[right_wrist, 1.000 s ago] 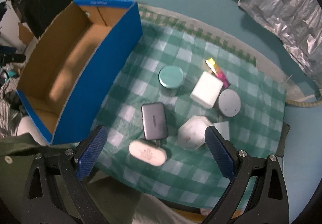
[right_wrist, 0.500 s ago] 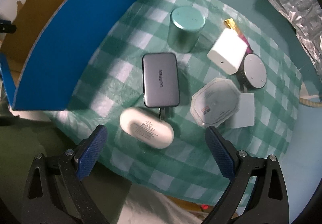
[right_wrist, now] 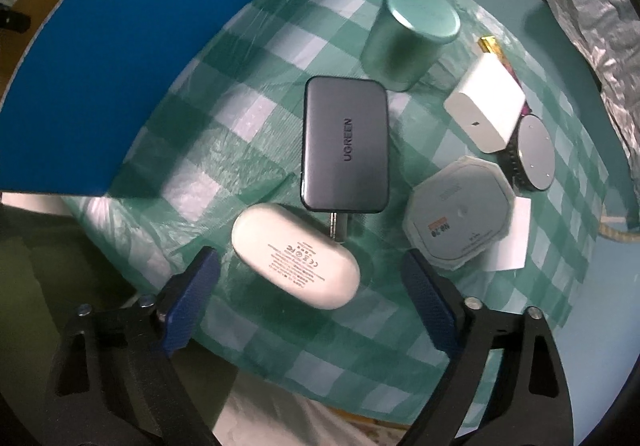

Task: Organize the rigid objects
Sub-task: 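Move the right tool toward the white earbud case and lower over it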

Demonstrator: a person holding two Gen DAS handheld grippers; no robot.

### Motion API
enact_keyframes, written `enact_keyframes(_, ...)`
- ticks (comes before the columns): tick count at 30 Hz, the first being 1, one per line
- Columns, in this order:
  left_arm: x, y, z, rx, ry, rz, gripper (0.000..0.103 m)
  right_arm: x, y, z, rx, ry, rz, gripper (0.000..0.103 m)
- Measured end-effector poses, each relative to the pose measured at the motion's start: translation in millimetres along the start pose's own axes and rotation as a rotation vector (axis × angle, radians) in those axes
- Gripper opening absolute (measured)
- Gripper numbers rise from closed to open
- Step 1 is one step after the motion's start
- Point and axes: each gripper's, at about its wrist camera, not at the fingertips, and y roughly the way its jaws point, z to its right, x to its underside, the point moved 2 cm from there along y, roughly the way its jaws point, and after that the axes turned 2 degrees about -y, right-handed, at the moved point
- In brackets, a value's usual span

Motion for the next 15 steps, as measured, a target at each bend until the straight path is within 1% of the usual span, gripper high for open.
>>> enact_keyframes(3,0.6,0.9,-0.8,0.003,0.004,-0.002,0.023,0.9,10.6,-9.8,0.008,-0.027,-0.002,0.085)
enact_keyframes(4,0.9,0.9,-0.7,0.005,0.007,-0.003,0.021,0.9,13.7,-12.0,0.008,-0.035,-0.009,0.082)
enact_keyframes(8,2.0,1.3,0.3,0.006,0.016,-0.003,0.019,2.9,29.1,-17.8,0.012,-0.042,-0.050,0.074)
enact_keyframes(10,2.3,1.2,1.4,0.003,0.021,-0.003,0.018,5.5,35.5,-19.8,0.004,-0.031,-0.070,0.066)
enact_keyframes(11,2.3,1.1,1.9,0.002,0.024,0.000,0.018,6.6,36.5,-19.5,-0.007,-0.014,-0.069,0.065)
enact_keyframes(12,2.3,1.2,2.3,0.001,0.025,0.000,0.018,8.2,37.7,-18.7,-0.012,0.000,-0.074,0.060)
enact_keyframes(13,2.3,1.3,2.5,0.001,0.026,0.000,0.018,9.9,40.5,-16.2,-0.022,0.015,-0.078,0.054)
enact_keyframes(15,2.3,1.0,2.6,0.002,0.027,0.001,0.018,11.2,40.4,-9.5,-0.047,0.067,-0.093,0.048)
